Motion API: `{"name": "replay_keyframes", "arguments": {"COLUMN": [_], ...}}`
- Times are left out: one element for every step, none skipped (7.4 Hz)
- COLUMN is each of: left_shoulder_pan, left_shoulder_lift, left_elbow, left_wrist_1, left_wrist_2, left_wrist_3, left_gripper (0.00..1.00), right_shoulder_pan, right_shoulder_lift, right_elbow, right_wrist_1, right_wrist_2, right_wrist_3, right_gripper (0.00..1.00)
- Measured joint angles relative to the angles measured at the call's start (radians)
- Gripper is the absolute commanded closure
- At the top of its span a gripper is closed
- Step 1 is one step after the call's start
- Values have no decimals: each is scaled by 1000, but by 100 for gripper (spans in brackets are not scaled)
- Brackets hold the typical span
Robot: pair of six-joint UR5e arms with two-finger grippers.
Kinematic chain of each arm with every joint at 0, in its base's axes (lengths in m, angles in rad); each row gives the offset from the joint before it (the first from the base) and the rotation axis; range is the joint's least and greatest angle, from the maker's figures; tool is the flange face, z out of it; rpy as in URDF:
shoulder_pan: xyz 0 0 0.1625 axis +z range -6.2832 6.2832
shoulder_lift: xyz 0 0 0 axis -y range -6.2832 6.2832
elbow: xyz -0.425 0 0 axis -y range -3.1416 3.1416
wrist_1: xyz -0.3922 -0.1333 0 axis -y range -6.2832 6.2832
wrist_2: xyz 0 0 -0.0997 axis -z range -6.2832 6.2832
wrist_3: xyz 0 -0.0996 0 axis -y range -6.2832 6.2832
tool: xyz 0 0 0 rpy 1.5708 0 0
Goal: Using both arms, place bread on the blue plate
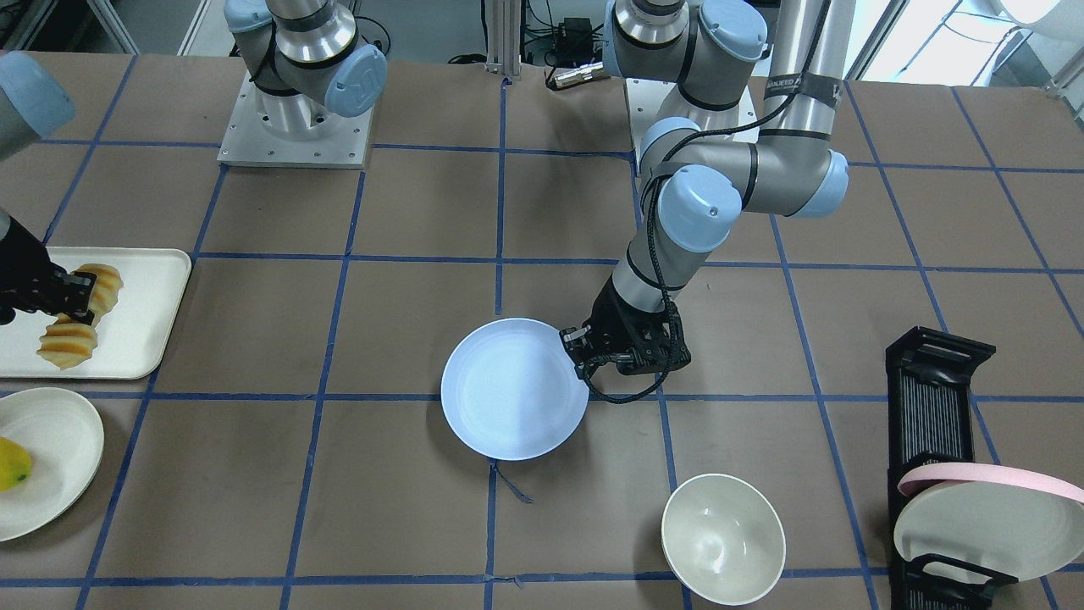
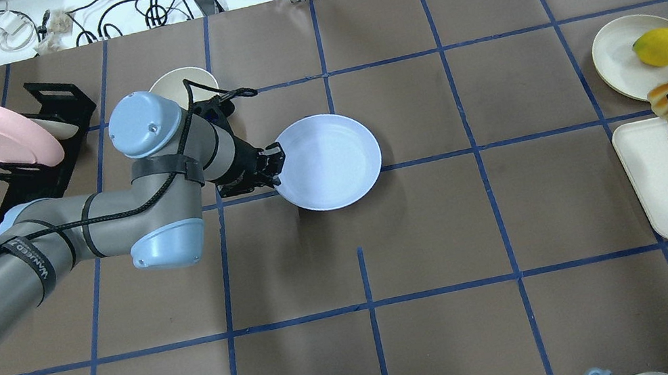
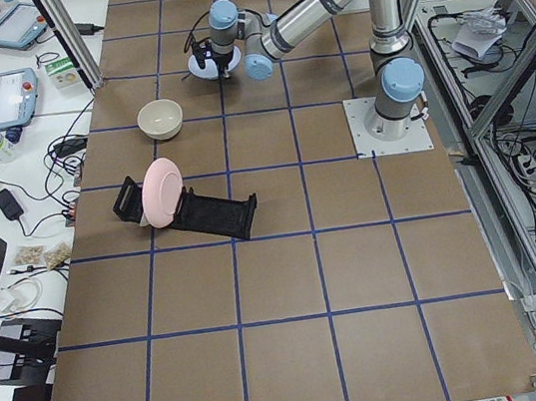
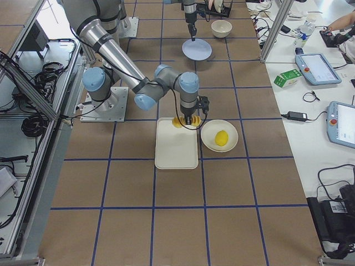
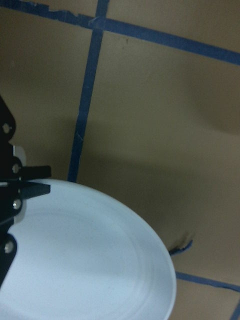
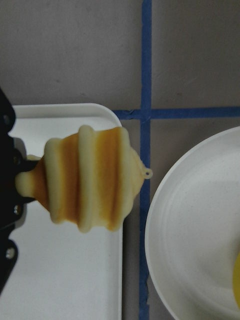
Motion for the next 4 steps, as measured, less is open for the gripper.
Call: {"name": "replay_keyframes", "arguments": {"left_shoulder_pan": [-13,-24,-28,-28], "left_shoulder_lift": [-28,-45,-47,-32], "left_elbow": [-6,-7,-3,9], "left_wrist_1": [22,31,38,38], "left_wrist_2": [0,2,4,7], "left_wrist_3": [0,-3,-2,8], "left_gripper": [28,0,0,0], "right_shoulder_pan": [65,146,242,345], "right_shoulder_lift": [-22,-32,-31,-26], "right_elbow": [-41,-65,-79,-92], "right_wrist_1": [61,104,125,128], "right_wrist_2": [3,8,20,38], "right_wrist_3": [66,131,209,316], "right_gripper": [96,96,97,97]}}
